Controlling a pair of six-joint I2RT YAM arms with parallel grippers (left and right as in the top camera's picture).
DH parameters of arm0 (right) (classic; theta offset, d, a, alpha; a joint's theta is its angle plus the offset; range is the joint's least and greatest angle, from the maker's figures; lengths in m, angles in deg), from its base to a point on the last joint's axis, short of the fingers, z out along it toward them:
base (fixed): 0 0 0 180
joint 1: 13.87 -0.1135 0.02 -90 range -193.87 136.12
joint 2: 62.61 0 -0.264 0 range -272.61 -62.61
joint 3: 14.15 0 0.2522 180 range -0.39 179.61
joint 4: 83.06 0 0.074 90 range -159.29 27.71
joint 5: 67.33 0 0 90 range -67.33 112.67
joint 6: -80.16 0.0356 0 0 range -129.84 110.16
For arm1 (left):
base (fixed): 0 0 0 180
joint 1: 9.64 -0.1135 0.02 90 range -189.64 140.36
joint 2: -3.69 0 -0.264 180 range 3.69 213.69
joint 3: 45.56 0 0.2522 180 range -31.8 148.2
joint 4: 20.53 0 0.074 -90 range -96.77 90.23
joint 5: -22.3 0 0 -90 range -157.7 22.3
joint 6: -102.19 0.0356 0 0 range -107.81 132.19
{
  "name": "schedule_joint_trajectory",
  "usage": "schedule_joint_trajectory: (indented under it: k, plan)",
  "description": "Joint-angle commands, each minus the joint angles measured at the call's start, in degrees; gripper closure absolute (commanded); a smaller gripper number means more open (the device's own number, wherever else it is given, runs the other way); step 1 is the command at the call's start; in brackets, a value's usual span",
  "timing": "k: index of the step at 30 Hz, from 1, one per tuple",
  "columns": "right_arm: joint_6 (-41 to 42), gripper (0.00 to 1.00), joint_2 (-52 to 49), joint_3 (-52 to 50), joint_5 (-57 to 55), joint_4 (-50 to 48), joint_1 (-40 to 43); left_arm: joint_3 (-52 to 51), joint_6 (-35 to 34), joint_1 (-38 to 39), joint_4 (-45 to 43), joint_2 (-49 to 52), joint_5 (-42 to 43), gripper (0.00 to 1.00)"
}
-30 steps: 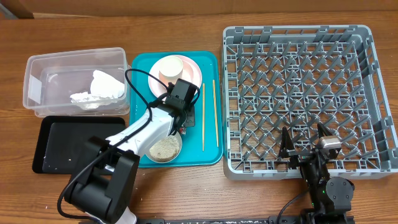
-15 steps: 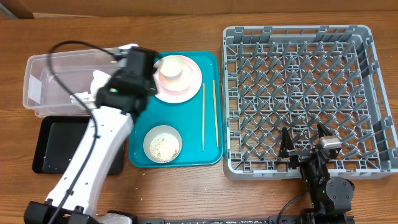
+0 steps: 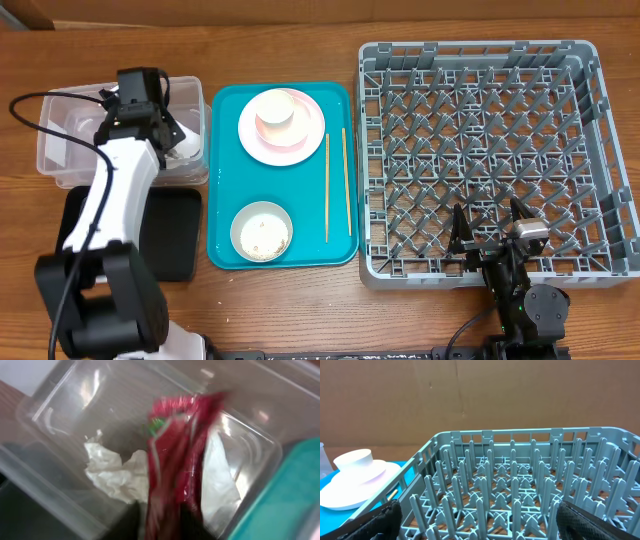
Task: Sort waste into correct bins and load items into the dishwasher
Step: 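Carry the red wrapper left and release it into the clear bin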
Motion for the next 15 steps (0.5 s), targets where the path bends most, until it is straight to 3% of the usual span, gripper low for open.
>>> schedule_joint_trajectory:
  k: [1, 4, 9, 10, 12, 13, 15]
  plan:
    - [-0.22, 0.00, 0.50, -0.61, 0.00, -0.31, -0.20, 0.63, 0.61, -0.83, -2.08, 0.81, 2.56, 0.42]
    - [-0.22, 0.00, 0.50, -0.61, 0.00, -0.31, -0.20, 2.64, 3.23, -0.74, -1.53, -1.03, 3.80, 0.26]
    - [-0.22, 0.00, 0.50, -0.61, 0.00, -0.31, -0.20, 8.02, 4.04, -0.55, 8.66, -9.77, 14.51, 0.31]
    - [-0.22, 0.00, 0.50, -0.61, 0.02, -0.31, -0.20, 8.15, 4.07, -0.55, 12.85, -12.83, 19.17, 0.47]
    - [-0.22, 0.00, 0.50, -0.61, 0.02, -0.31, -0.20, 8.15, 4.07, -0.55, 18.34, -15.34, 22.38, 0.66]
    - [-0.22, 0.00, 0.50, -0.61, 0.02, -0.31, -0.20, 8.15, 4.09, -0.55, 21.46, -16.26, 22.82, 0.90]
    - [-0.22, 0.00, 0.50, -0.61, 0.00, -0.31, -0.20, 7.96, 4.11, -0.55, 28.09, -17.42, 22.51, 0.96]
